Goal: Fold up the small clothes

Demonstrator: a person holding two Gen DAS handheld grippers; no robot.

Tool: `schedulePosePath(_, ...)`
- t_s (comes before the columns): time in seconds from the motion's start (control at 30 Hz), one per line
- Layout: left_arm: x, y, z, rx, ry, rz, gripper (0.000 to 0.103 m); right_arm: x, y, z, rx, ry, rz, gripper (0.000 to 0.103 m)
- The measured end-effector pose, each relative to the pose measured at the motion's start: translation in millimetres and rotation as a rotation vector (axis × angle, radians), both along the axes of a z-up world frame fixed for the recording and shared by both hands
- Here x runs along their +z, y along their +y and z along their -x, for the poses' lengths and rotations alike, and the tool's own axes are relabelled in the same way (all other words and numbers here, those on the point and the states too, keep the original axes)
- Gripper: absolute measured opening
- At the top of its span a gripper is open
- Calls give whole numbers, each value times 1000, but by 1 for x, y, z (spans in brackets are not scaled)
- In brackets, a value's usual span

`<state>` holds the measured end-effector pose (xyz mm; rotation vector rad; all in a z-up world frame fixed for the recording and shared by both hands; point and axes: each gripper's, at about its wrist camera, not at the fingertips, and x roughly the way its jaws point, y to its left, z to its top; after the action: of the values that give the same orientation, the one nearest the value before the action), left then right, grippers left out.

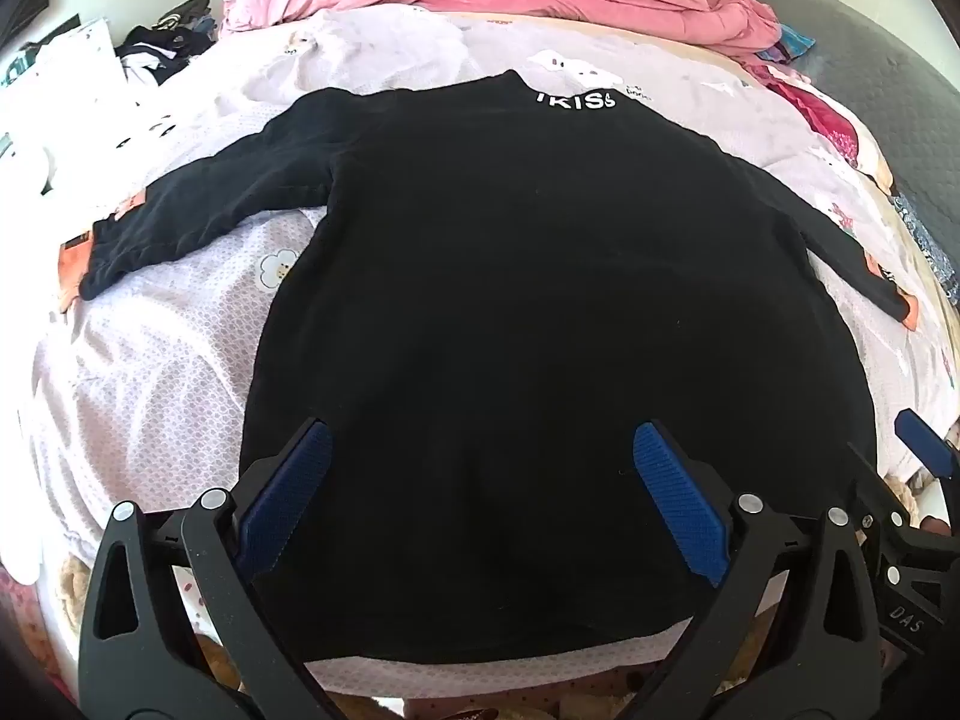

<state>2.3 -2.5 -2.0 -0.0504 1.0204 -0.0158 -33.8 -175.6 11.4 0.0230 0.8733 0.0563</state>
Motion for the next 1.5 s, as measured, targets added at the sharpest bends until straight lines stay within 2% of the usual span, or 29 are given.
schedulePosePath(1.5, 4, -3, -3, -13, -5, 9, 95, 0, -2, -3, -4, 5, -7, 99)
